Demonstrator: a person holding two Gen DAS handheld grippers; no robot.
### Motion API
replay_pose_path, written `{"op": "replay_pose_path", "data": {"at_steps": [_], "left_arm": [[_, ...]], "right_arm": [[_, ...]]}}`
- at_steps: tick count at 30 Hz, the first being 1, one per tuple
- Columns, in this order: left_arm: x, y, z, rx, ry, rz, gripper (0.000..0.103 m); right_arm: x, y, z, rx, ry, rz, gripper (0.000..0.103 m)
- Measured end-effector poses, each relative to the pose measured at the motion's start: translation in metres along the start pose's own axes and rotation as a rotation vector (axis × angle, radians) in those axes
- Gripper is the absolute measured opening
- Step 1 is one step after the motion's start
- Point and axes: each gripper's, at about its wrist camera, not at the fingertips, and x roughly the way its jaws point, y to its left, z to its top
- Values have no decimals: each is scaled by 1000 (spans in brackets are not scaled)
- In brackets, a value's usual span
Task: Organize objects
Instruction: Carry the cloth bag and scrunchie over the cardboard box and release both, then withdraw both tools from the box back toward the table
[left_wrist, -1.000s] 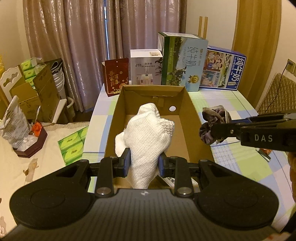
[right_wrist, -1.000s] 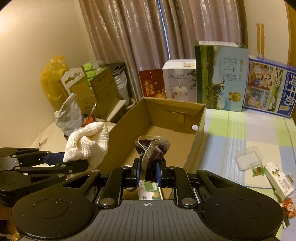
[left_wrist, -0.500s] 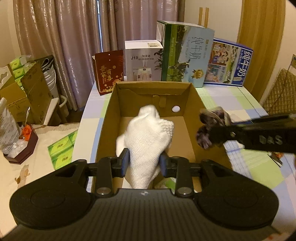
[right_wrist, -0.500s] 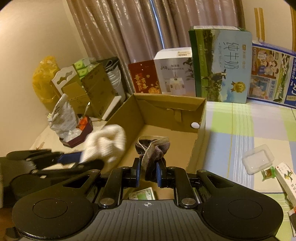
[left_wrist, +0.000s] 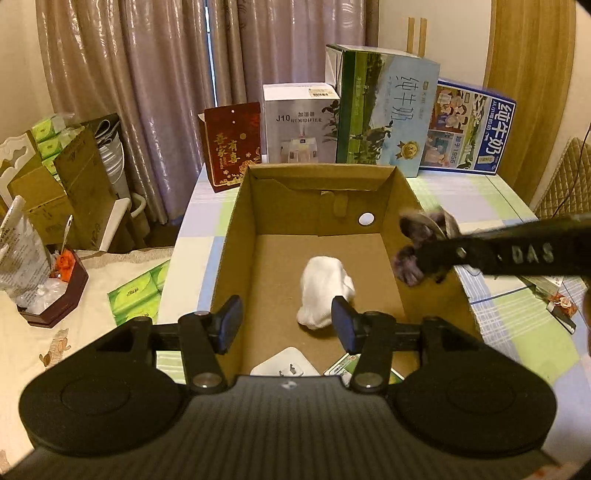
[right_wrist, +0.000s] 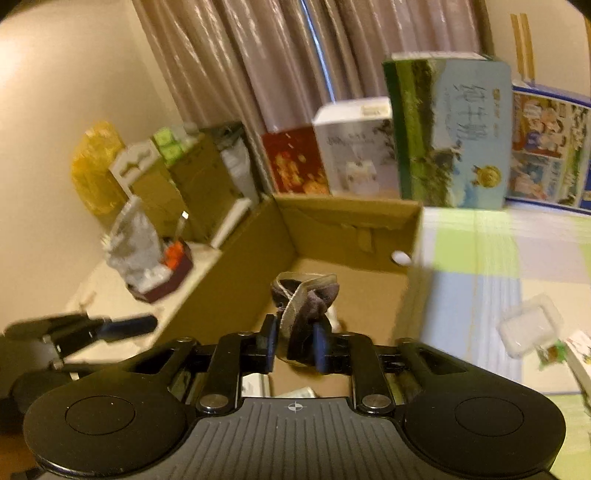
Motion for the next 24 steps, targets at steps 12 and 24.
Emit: {"op": "replay_pose_path", "data": {"at_steps": [12,24], "left_arm": [[-39,1,-23,-65,-13,-5,51],[-106,-54,-38,-50,-44,-43,76]], "right_arm": [[-55,-16,-22,48,-47,-36,58],[-146,-25,-90,22,-61,-130,80]]}}
